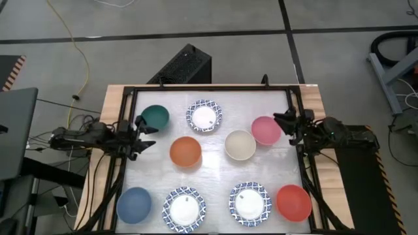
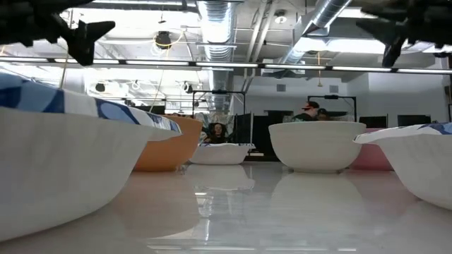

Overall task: Nest bowls inside each other
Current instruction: Stack the left white paper bowl into the right white paper bowl

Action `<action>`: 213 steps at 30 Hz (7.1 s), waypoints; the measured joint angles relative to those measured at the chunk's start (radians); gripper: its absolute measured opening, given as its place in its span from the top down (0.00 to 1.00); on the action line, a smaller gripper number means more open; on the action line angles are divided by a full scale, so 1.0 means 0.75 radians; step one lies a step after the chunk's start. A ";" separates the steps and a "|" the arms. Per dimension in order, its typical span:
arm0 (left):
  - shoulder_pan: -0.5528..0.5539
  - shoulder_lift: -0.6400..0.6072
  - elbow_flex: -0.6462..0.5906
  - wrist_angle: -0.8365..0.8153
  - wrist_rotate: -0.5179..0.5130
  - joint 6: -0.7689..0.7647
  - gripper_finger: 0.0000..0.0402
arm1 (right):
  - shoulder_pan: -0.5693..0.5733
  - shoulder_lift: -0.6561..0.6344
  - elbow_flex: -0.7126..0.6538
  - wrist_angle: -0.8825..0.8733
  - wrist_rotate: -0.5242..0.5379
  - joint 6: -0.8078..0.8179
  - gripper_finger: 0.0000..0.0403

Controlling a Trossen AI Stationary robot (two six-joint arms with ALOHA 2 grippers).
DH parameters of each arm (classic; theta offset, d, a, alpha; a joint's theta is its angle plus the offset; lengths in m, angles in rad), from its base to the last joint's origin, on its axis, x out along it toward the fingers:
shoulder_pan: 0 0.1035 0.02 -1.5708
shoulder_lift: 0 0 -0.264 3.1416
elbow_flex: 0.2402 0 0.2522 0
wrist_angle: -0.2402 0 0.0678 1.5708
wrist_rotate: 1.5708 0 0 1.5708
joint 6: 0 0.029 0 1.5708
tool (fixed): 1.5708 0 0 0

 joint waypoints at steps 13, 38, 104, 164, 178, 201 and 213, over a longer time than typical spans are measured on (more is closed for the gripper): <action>-0.002 0.617 0.685 -0.776 0.239 -0.076 0.37 | 0.155 0.622 0.450 -0.313 -0.008 -0.126 0.66; -0.003 0.871 0.917 -1.129 0.521 -0.081 0.37 | 0.584 1.709 1.062 -1.149 -0.389 0.600 0.66; -0.342 1.420 0.915 -1.033 0.463 -0.151 0.37 | 0.462 2.045 1.062 -1.152 -0.388 0.496 0.96; -0.513 1.999 0.911 -0.633 0.405 -0.643 0.37 | 0.464 2.045 1.061 -1.073 -0.354 0.497 0.96; -0.498 2.047 0.911 -0.593 0.483 -0.641 0.76 | 0.464 2.045 1.061 -1.041 -0.355 0.497 0.96; -0.498 2.043 0.915 -0.601 0.466 -0.597 1.00 | 0.462 2.000 1.061 -1.005 -0.459 0.510 0.54; -0.498 2.042 1.104 -0.894 0.323 -0.547 1.00 | 0.459 1.835 1.061 -0.974 -0.442 0.576 0.61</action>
